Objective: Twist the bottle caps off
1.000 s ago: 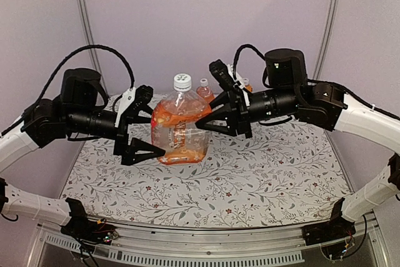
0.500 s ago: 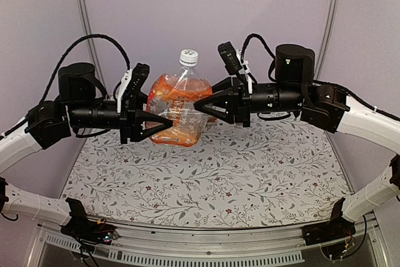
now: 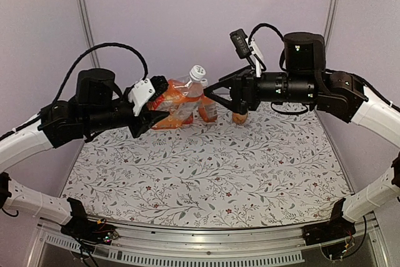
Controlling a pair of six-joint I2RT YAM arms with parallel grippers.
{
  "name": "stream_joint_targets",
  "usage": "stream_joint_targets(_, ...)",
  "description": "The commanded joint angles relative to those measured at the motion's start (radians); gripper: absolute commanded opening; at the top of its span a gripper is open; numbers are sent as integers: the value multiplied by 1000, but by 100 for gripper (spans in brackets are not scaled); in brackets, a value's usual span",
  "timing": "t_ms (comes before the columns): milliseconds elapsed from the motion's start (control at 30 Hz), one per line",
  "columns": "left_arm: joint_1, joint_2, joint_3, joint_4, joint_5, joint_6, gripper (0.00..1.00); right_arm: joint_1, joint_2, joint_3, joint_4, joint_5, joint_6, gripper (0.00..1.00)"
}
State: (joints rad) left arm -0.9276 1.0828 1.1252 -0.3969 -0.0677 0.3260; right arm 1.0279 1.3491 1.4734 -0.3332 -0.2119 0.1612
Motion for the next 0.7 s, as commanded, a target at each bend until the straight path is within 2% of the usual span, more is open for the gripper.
stream_joint_targets(0, -46, 39, -16, 18, -304, 248, 29, 4, 67, 163, -284, 251, 213, 81)
stream_joint_targets(133, -76, 44, -22, 23, -321, 295, 29, 5, 175, 307, -414, 231, 305, 77)
stream_joint_targets(233, -92, 45, -28, 25, -324, 311, 29, 4, 224, 350, -438, 223, 322, 68)
stream_joint_targets(667, -112, 50, -33, 24, -290, 315, 28, -2, 243, 370, -427, 88, 282, 0)
